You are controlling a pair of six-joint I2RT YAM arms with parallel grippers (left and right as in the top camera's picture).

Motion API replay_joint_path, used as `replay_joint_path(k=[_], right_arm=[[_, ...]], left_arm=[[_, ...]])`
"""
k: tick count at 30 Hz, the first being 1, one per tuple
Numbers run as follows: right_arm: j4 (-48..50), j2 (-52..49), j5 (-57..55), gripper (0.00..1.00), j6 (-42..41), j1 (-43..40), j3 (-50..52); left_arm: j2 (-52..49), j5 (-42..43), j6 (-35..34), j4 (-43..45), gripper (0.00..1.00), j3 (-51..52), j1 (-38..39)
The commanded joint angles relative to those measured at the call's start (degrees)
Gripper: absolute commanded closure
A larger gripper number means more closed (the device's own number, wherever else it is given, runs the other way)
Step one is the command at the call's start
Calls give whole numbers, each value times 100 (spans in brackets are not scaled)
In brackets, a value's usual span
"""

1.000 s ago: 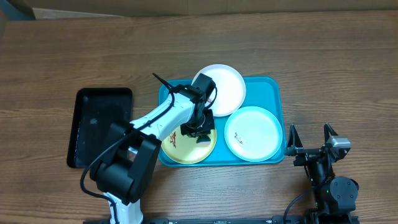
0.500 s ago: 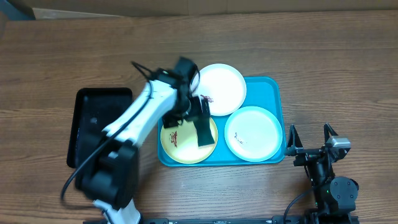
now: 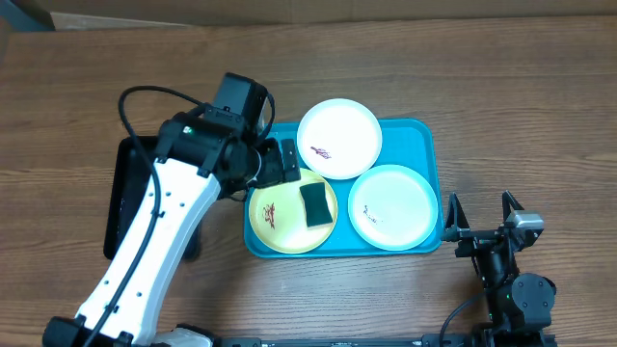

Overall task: Clean dirty plates on tray and stack at the side
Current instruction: 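Carry the sponge with the left gripper onto the yellow-rimmed plate, then move the right gripper to the yellow plate's right rim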

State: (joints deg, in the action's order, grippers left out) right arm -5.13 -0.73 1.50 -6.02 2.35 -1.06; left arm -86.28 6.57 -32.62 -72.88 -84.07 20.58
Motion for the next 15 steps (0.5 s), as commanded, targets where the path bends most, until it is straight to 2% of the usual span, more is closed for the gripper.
replay_joint_path(k=[1, 5, 8, 10, 12, 15], right_arm=[[173, 50, 358, 0, -372, 28, 61], [315, 50, 2693, 0, -2345, 26, 61], [1058, 50, 3241, 0, -3224, 26, 57], [2033, 50, 3469, 0, -3344, 26, 13], [2507, 46, 3407, 0, -3274, 15, -229], [1840, -79, 3250, 0, -2409, -52, -1038]], left_arm=[[-61, -72, 42, -17, 0, 286, 44], [-61, -55, -61, 122, 0, 525, 44], [-61, -52, -313, 103, 0, 529, 44], [-61, -57, -339, 63, 0, 529, 44], [-61, -76, -337, 33, 0, 529, 44], [-61, -76, -337, -44, 0, 529, 44]])
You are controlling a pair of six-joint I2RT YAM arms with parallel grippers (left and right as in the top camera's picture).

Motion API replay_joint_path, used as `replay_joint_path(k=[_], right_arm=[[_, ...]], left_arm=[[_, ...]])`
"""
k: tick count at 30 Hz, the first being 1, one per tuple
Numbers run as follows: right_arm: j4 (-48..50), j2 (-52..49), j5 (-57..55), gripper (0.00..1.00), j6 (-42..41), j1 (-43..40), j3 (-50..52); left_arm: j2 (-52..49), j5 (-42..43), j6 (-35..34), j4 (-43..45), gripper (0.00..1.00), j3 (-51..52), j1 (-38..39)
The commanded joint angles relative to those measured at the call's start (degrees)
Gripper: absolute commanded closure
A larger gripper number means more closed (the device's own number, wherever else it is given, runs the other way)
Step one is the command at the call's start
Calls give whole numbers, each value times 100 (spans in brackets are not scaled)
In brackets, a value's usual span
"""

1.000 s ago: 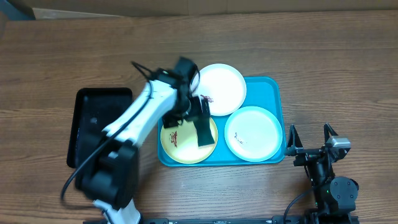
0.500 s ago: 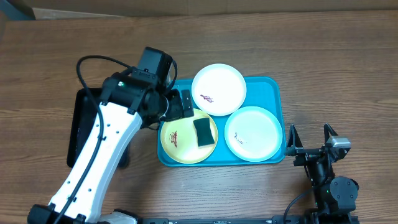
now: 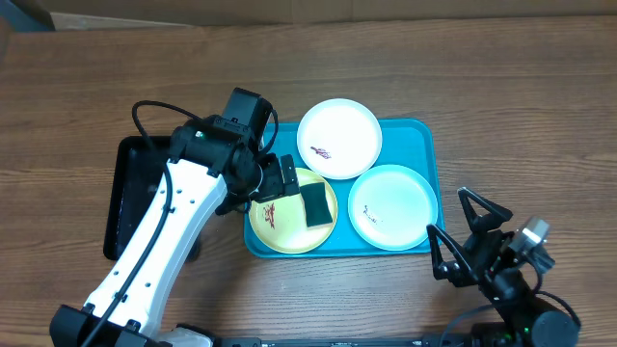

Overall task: Clean dirty plates on tray and stack at the side
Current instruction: 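Move the right gripper to the yellow plate's right rim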

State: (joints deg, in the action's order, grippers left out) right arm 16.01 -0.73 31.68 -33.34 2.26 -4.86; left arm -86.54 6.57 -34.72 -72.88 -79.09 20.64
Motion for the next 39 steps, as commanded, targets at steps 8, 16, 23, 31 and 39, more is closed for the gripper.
replay_joint_path(k=[8, 16, 23, 31, 39], right_arm=[[-5200, -2798, -863, 0, 2494, -295, -4365], [-8091, -6317, 79, 0, 2739, -286, -7283], [-8288, -7919, 177, 43, 3189, 168, -7385], [-8011, -9092, -737, 64, 3088, 1421, -7357], [-7093, -10100, -1622, 67, 2260, 2260, -7154]], left_arm=[[-35, -76, -131, -22, 0, 31, 37], [-35, -105, -236, -22, 0, 31, 11], [-35, -107, -407, 7, 0, 31, -114], [-35, -212, -409, 57, 0, 31, -114], [-35, -210, -409, 81, 0, 31, -111]])
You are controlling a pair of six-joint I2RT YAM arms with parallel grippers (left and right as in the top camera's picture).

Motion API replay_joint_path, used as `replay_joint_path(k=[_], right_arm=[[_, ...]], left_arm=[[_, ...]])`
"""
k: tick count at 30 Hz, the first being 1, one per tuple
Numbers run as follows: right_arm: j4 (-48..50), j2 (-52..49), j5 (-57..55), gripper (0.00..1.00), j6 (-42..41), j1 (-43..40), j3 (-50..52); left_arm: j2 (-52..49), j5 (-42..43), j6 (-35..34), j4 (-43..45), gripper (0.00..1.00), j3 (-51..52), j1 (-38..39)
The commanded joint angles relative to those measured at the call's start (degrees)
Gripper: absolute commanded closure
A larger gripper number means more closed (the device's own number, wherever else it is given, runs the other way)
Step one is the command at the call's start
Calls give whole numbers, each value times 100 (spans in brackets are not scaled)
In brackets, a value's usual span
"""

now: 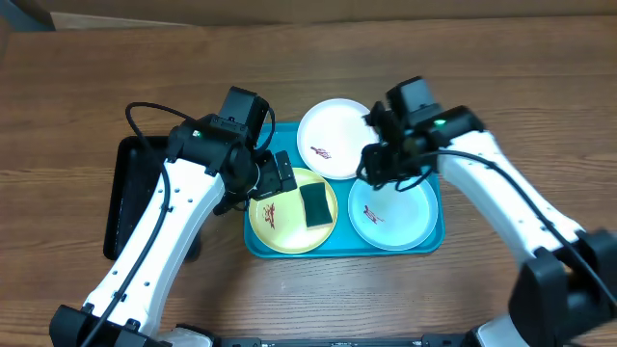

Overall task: Clean dirty plates on tray and stack at the side
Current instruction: 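Move the right gripper to the yellow plate's right rim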

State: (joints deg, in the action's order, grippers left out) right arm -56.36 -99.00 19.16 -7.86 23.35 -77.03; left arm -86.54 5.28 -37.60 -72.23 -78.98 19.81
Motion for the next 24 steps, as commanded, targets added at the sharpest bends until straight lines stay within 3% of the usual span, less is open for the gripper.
replay_joint_path(k=[1, 11, 24], right_arm=[[234, -378, -372, 68, -328, 208, 63], [986, -745, -616, 64, -426, 614, 107], [1869, -754, -793, 65, -743, 664, 894]], left_arm=[[-35, -81, -120, 15, 0, 20, -28], [-35, -83, -120, 26, 0, 20, -28], [-35, -81, -120, 31, 0, 22, -28]])
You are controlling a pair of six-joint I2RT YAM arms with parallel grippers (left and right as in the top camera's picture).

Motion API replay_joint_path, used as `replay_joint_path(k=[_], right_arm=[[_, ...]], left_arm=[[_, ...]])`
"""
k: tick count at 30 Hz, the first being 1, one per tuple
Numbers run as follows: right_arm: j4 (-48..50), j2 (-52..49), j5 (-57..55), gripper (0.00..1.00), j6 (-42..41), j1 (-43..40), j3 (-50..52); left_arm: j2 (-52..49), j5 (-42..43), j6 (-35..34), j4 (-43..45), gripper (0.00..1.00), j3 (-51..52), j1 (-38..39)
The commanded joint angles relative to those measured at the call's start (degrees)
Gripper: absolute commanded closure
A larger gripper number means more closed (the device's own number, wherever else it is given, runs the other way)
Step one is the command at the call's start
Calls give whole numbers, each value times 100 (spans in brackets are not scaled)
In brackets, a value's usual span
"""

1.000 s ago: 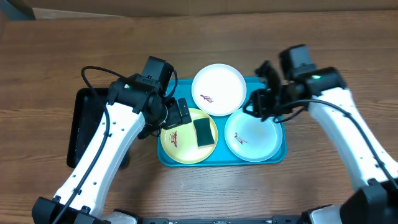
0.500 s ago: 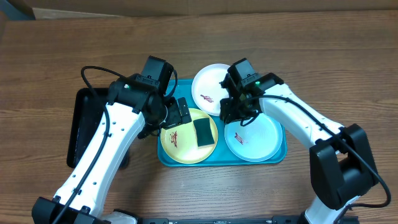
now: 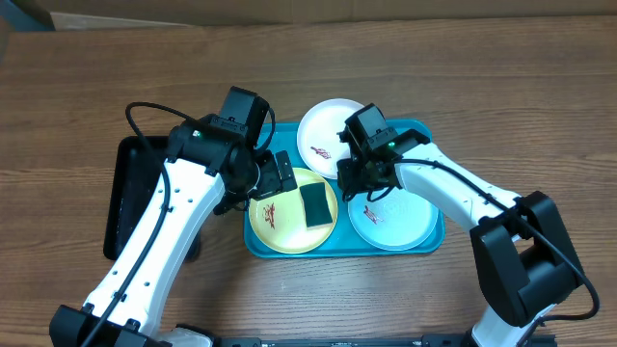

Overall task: Clean dirty plates on tray and stack at the side
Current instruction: 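Move the right gripper to the yellow plate's right rim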

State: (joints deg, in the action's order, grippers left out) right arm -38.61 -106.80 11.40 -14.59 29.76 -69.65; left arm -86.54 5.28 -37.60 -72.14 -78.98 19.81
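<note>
A blue tray [image 3: 424,135] holds three plates. On the yellow plate [image 3: 275,226], at the front left, are a red smear and a dark green sponge [image 3: 315,205]. The white plate [image 3: 323,130] at the back also carries a red smear. Faint marks show on the pale plate [image 3: 400,217] at the front right. My left gripper [image 3: 282,172] stands open at the yellow plate's back left rim. My right gripper [image 3: 353,185] hangs low between the sponge and the pale plate. Its fingers look spread, with nothing in them.
A black tray [image 3: 116,193] lies on the wooden table left of the blue tray, partly under my left arm. My right arm reaches in from the right across the pale plate.
My right gripper has moved left, from above the pale plate's back edge to the gap beside the sponge. The left arm and the plates have not moved.
My left gripper was at the yellow plate's back rim while the right arm was folded at the table's front right. The left gripper then sat slightly lower and the right arm was lifting. After that the right gripper was over the tray, and now it is beside the sponge.
</note>
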Motion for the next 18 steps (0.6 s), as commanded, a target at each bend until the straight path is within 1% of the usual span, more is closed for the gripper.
replay_joint_path(k=[1, 5, 13, 18], right_arm=[[160, 26, 28, 65, -70, 24, 212], [372, 26, 197, 65, -70, 55, 345], [540, 26, 44, 64, -46, 332, 356], [299, 28, -138, 59, -48, 365, 157]], left_arm=[[-35, -81, -120, 28, 0, 20, -28], [-35, -79, -125, 68, 0, 20, -28], [-35, -81, -122, 79, 0, 20, -28], [-35, -81, -120, 79, 0, 20, -28]])
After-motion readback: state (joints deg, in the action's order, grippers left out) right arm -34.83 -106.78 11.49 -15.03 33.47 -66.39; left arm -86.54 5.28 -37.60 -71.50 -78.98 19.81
